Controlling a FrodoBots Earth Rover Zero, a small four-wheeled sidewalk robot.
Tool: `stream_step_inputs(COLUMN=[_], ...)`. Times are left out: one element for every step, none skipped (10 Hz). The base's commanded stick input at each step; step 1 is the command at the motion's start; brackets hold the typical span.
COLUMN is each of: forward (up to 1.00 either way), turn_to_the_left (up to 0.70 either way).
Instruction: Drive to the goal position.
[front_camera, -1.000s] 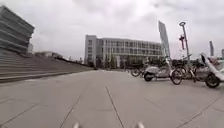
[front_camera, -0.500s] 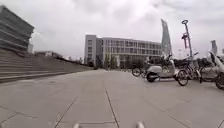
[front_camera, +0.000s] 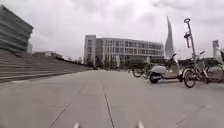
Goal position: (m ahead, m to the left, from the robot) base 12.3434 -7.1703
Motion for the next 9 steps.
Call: stream_step_inputs(forward=[0.7, 0.7, 0.7, 0.7, 0.7, 0.7, 0.7, 0.7, 0.7], turn_to_the_left=[0.0, 0.0, 0.0, 0.0, 0.0, 0.0, 0.0, 0.0, -0.01])
